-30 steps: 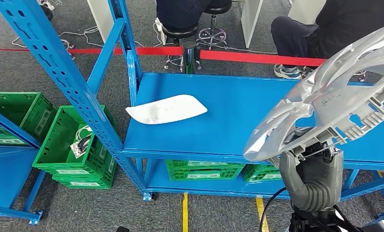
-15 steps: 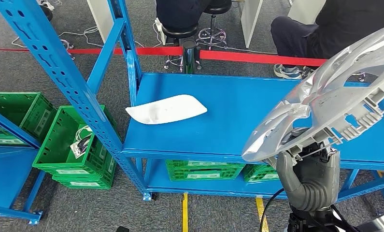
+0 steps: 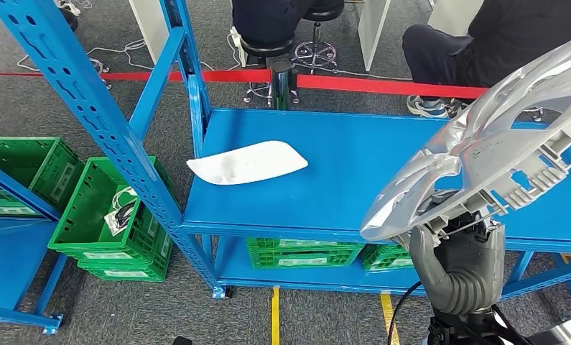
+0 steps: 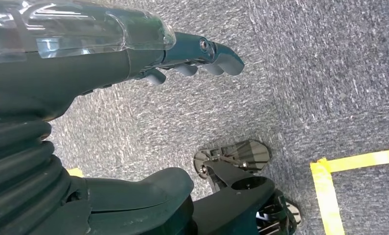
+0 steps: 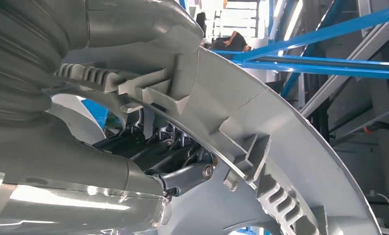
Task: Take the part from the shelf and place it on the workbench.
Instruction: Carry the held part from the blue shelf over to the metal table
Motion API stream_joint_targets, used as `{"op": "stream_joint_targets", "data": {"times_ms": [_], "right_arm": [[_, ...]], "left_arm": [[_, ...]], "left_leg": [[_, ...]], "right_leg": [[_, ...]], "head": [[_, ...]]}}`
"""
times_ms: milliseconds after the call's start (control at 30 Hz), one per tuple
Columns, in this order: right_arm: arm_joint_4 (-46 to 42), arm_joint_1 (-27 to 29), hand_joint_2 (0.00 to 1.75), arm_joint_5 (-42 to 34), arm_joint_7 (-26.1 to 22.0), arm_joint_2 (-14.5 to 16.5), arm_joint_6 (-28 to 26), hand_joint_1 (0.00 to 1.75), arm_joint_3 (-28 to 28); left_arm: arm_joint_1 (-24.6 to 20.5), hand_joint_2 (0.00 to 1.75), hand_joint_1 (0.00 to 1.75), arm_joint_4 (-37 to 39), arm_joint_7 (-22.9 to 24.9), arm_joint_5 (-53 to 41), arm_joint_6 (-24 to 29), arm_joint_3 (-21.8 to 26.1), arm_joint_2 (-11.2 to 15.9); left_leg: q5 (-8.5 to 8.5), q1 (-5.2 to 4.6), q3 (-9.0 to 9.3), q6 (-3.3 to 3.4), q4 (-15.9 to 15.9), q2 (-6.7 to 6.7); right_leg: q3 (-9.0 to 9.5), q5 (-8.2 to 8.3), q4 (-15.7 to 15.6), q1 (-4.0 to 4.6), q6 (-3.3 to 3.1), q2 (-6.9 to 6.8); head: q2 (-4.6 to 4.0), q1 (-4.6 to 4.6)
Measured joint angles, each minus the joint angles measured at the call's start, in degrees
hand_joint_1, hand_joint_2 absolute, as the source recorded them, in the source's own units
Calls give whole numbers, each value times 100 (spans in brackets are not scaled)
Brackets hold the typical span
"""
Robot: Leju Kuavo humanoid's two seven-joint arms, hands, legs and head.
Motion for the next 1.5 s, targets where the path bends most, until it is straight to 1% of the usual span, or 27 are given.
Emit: {"op": "stream_joint_targets", "data": {"times_ms": [367, 433, 500, 533, 567, 633, 667, 700, 733, 767, 800, 867, 900, 933, 1000, 1033, 1067, 1100, 1167, 1200, 1233, 1267, 1300, 1367, 1400, 1433, 1500], "right_arm": [[-2, -40, 175, 101, 147, 16, 2, 175, 14], [-4, -57, 175, 112, 176, 25, 2, 175, 27], [-13, -66, 175, 114, 185, 28, 2, 175, 40], [-17, -69, 175, 115, 186, 31, 2, 175, 47], [-20, -73, 175, 117, 188, 32, 2, 175, 53], [-19, -78, 175, 120, 192, 35, 4, 175, 69], [-16, -77, 175, 120, 197, 37, 4, 175, 76], [-15, -76, 175, 120, 205, 40, 4, 175, 83], [-14, -76, 175, 120, 213, 44, 4, 175, 86], [-14, -76, 175, 120, 218, 46, 3, 175, 87], [-14, -77, 175, 120, 221, 49, 2, 175, 87], [-16, -79, 175, 119, 222, 51, -1, 175, 87], [-17, -80, 175, 119, 222, 51, -2, 175, 87], [-17, -82, 175, 118, 223, 51, -4, 175, 87], [-19, -89, 175, 118, 223, 52, -6, 175, 86], [-19, -92, 175, 118, 223, 54, -7, 175, 85], [-19, -94, 175, 119, 223, 55, -7, 175, 85], [-19, -95, 175, 119, 223, 55, -7, 175, 84], [-17, -94, 175, 119, 223, 56, -7, 175, 84], [-16, -93, 175, 119, 223, 56, -7, 175, 85], [-16, -92, 175, 117, 223, 57, -7, 175, 85], [-15, -91, 175, 117, 223, 56, -7, 175, 85], [-15, -91, 175, 116, 223, 56, -7, 175, 85], [-16, -93, 175, 117, 223, 55, -7, 175, 85], [-16, -95, 175, 117, 223, 55, -7, 175, 85], [-17, -96, 175, 118, 223, 56, -6, 175, 85], [-17, -96, 175, 118, 223, 59, -5, 175, 86]], "left_arm": [[0, 175, 0, -1, -5, 35, 0, 0, -7], [0, 175, 0, 0, 4, 38, 0, 0, -7], [-3, 175, 0, -1, 10, 39, 0, 0, -9], [-4, 175, 0, -1, 10, 39, 1, 0, -12], [-4, 175, 0, -1, 10, 39, 1, 0, -16], [-1, 175, 0, -1, 10, 39, 2, 0, -26], [2, 175, 0, -1, 11, 39, 2, 0, -31], [4, 175, 0, -1, 11, 39, 2, 0, -33], [6, 175, 0, -1, 12, 40, 2, 0, -35], [5, 175, 0, -1, 13, 42, 2, 0, -39], [5, 175, 0, -2, 13, 43, 2, 1, -43], [-1, 175, 0, -2, 13, 44, 2, 2, -55], [-2, 175, 0, -2, 13, 44, 2, 2, -59], [-3, 175, 0, -2, 13, 44, 2, 2, -62], [0, 175, 0, -2, 13, 44, 4, 2, -64], [0, 175, 0, -2, 14, 44, 5, 2, -64], [-1, 175, 0, -2, 17, 44, 7, 2, -63], [-2, 175, 0, -2, 21, 44, 8, 2, -63], [0, 175, 0, -2, 29, 44, 9, 2, -66], [1, 175, 0, -2, 32, 44, 9, 2, -67], [1, 175, 0, -2, 34, 44, 9, 2, -69], [1, 175, 0, -2, 37, 44, 9, 2, -68], [-1, 175, 0, -2, 39, 44, 9, 2, -67], [-9, 175, 0, -2, 40, 44, 9, 2, -63], [-11, 175, 0, -2, 40, 44, 9, 2, -63], [-10, 175, 0, -2, 40, 44, 9, 2, -63], [-5, 175, 0, -2, 38, 44, 9, 2, -65]], "left_leg": [[-14, -33, -5, 20, 27, 2], [-3, -47, -5, 40, 31, 1], [63, -34, 12, 88, -22, 6], [105, -19, 24, 117, -58, 11], [137, -2, 31, 139, -94, 19], [158, 5, 30, 158, -112, 34], [159, 3, 27, 158, -109, 38], [159, 2, 26, 157, -105, 40], [159, 3, 26, 155, -99, 39], [155, 4, 27, 148, -89, 33], [147, 6, 24, 133, -75, 25], [140, -5, -9, 68, -45, 3], [151, -9, -28, 25, -36, -5], [170, -10, -47, -18, -32, -10], [169, 0, -78, -91, -14, -14], [84, 5, -113, -123, 56, -14], [-72, 9, -179, -149, 221, -14], [-291, 17, -282, -172, 502, -14], [-708, 21, -542, -202, 1228, -16], [-795, 22, -616, -212, 1477, -17], [-760, 22, -589, -214, 1517, -18], [-619, 22, -449, -210, 1328, -17], [-428, 22, -215, -199, 958, -16], [-192, 16, 235, -158, 189, -30], [-152, 8, 337, -134, -21, -41], [-150, -4, 355, -105, -98, -53], [-63, -10, 283, -29, -110, -55]], "right_leg": [[2, 15, -17, -20, 21, -4], [5, 37, -30, -36, 48, -3], [-5, 29, -30, -43, 84, 3], [-45, -58, 65, -41, 96, 4], [-125, -211, 265, -37, 100, 5], [-394, -612, 974, -32, 107, 2], [-519, -738, 1311, -31, 113, 1], [-589, -769, 1516, -30, 116, 0], [-568, -683, 1510, -30, 111, -1], [-451, -504, 1288, -30, 100, -2], [-274, -297, 916, -30, 79, -1], [57, -67, 267, -11, 19, 8], [130, -48, 109, 1, -11, 12], [150, -67, 68, 16, -40, 14], [128, -49, 6, 13, -104, -6], [117, -32, -23, 8, -148, -20], [99, -6, -49, 1, -191, -37], [72, 21, -59, 2, -232, -54], [-2, 67, -50, 22, -275, -75], [-44, 93, -40, 32, -282, -84], [-86, 119, -28, 40, -280, -89], [-126, 144, -13, 43, -271, -91], [-159, 166, 6, 44, -256, -91], [-210, 213, 38, 51, -207, -88], [-224, 245, 45, 55, -174, -88], [-236, 284, 40, 58, -139, -87], [-255, 345, 21, 49, -65, -82]], "head": [[0, -25], [0, -39], [0, -49], [0, -37], [0, -10], [0, 62], [0, 89], [0, 108], [0, 123], [0, 140], [0, 160], [0, 189], [0, 190], [0, 183], [0, 157], [0, 130], [0, 88], [0, 35], [0, -65], [0, -98], [0, -122], [0, -145], [0, -168], [0, -220], [0, -236], [0, -245], [0, -238]]}}
